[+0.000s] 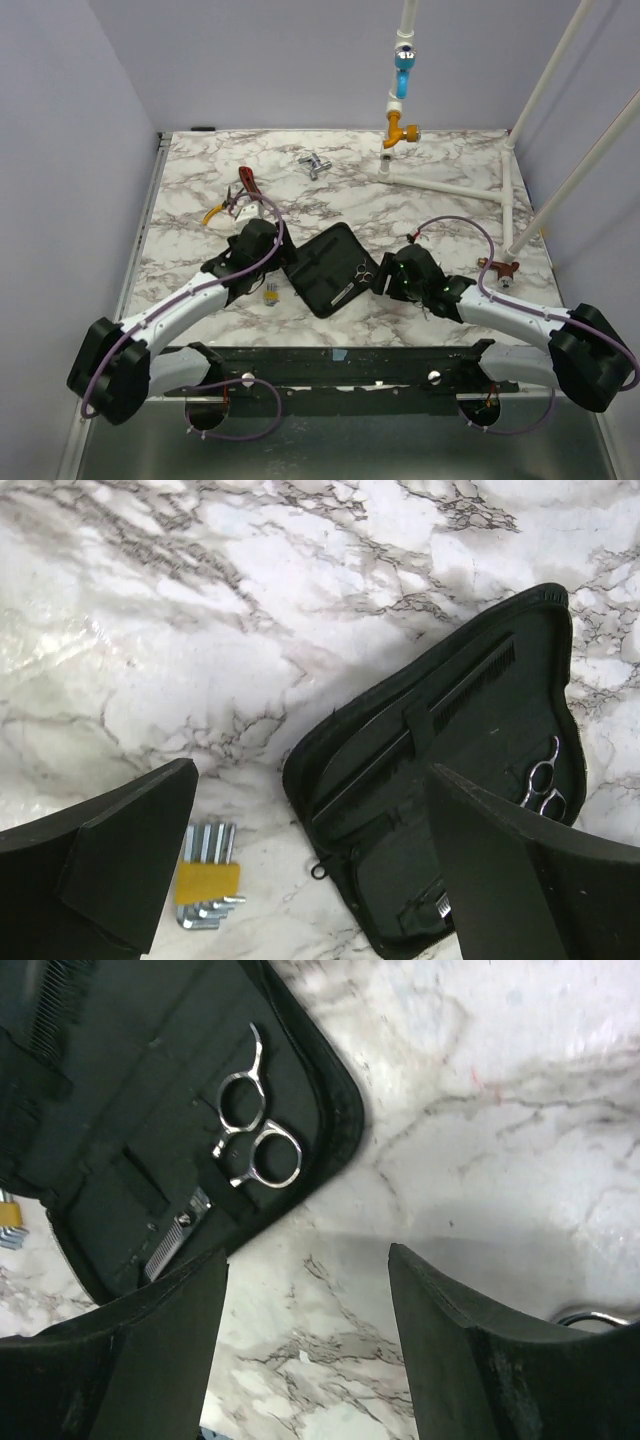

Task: Sort the hair-cutting tools
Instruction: Adjust the hairdressing tool bag at the center of the board.

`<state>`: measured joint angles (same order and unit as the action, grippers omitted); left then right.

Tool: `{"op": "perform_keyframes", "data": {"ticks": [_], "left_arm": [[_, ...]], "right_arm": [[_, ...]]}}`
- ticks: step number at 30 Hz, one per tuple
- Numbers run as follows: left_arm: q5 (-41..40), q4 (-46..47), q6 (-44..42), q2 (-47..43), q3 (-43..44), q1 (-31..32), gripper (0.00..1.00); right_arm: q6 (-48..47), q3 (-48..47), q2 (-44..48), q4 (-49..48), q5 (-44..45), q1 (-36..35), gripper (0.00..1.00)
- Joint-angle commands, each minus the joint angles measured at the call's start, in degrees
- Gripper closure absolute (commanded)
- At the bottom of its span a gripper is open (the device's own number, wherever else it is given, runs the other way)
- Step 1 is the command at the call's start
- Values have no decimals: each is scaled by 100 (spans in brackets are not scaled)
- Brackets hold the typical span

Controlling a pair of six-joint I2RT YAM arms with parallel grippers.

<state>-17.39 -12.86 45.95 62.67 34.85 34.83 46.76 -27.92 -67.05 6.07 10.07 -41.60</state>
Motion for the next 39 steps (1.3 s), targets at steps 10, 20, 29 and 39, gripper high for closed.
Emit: {"op": "perform_keyframes", "data": {"ticks": [10, 20, 29, 39], "left_arm": [[1420, 882, -1357, 2170, 1072, -327, 8], [2149, 1254, -1154, 2541, 778, -407, 57], [1584, 1638, -220, 1362, -632, -31, 95], [154, 1131, 1116, 11, -1570, 1216, 100]], "right_arm": [[698, 502, 2, -984, -859, -13, 31], [1097, 670, -186, -1104, -1235, -8, 32], [765, 70, -1564, -1408, -631, 28, 32], [-459, -1392, -2555, -313, 244, 88, 32]]}}
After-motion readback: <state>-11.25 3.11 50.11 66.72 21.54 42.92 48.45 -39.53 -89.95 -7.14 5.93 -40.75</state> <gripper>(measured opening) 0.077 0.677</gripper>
